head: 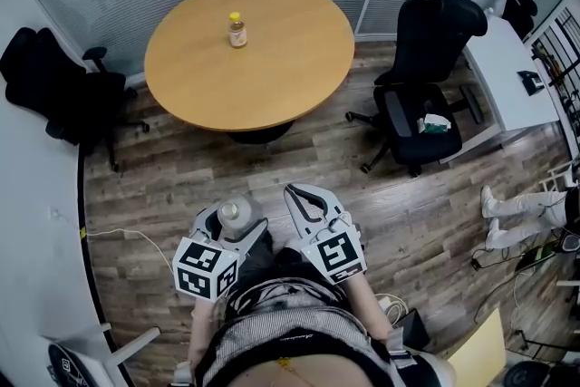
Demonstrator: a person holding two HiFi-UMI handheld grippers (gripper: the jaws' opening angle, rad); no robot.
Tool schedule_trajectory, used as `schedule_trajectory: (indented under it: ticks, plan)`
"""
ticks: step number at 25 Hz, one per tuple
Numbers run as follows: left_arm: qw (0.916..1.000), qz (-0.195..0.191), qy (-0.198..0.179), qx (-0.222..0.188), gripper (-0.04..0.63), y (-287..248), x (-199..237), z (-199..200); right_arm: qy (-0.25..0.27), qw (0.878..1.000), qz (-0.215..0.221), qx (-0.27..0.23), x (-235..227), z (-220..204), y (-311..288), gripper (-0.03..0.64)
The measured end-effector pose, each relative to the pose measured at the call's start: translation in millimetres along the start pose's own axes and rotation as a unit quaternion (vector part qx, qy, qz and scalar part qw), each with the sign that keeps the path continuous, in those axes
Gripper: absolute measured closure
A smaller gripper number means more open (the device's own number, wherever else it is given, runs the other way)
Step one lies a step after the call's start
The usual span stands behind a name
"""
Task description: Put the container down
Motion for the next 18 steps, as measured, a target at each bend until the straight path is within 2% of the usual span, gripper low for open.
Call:
schedule_trajectory:
  ticks: [2,6,18]
  plan:
    - [1.0,-0.001,0.002,0.0,0.256,-0.7,4.6,-0.1,0.005,1.0,0.001,0.001,0.2,-0.2,-4.2,0.595]
    - [0.9999,-0.01,-0.001,0.0,0.256,-7.6,17.5,5.7,-0.021,1.0,-0.01,-0.005,-4.0,6.5,-16.4,0.595]
    - [0.9985,-0.047,-0.03,0.001,0.256,-28.8,71.9,35.2,-0.022,0.999,-0.039,-0.006,-25.3,29.8,-72.4,0.595]
Point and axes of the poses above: the fingertips, and each gripper's own axes: y backward along the fingers, x to its left, z out of its top, the point moved 2 cm from there along y, backward along the fingers, and after that the axes turned 6 degrees about -y, right-handed, at the moved point
